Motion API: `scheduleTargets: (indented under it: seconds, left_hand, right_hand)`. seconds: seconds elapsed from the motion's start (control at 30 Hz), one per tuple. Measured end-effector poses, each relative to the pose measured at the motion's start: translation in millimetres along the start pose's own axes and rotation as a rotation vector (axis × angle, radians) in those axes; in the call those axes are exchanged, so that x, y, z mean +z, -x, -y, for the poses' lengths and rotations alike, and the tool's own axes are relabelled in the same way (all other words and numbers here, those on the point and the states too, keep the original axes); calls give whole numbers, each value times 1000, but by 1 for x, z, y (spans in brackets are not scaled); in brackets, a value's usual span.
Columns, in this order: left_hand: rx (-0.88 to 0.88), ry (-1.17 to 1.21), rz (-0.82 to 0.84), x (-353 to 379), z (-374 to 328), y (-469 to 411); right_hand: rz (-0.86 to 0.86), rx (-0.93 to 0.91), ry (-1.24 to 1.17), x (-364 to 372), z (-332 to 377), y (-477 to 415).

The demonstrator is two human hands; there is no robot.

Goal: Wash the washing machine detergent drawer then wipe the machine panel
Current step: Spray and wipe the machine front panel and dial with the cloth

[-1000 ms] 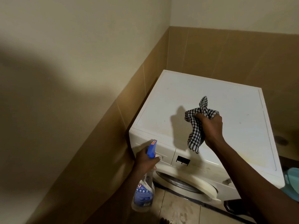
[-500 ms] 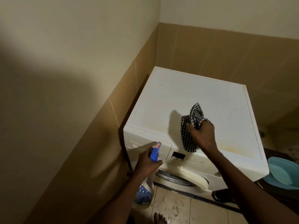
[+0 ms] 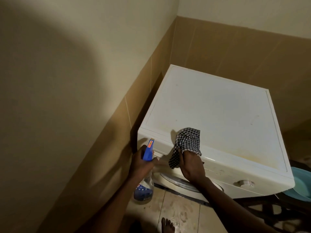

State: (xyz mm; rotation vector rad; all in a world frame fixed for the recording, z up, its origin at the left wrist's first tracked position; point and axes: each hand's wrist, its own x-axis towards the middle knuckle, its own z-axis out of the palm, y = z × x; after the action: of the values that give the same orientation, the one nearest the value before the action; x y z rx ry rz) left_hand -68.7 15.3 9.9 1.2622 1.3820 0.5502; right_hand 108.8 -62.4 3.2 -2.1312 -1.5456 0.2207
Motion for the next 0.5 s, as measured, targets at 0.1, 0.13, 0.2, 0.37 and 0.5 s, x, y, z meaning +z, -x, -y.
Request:
scheduleTargets:
  seconds: [0.1, 0.13, 0.2, 0.37, 0.5]
  left_hand:
    - [-4, 2, -1, -7, -1, -3]
    - [-8, 3, -4, -9, -1, -4]
    - [-18, -1, -5, -11, 1, -7]
    - [-62, -20, -12, -16, 4, -11]
    - [-67, -32, -13, -17, 3, -12]
  right_hand:
    - [7, 21, 63, 1, 5, -17]
    - [1, 40, 75, 0, 6, -19]
    - [-13, 76, 81, 3, 2, -15]
    - [-150, 258, -18, -14, -11, -13]
    - [-318, 562, -88, -25, -7, -33]
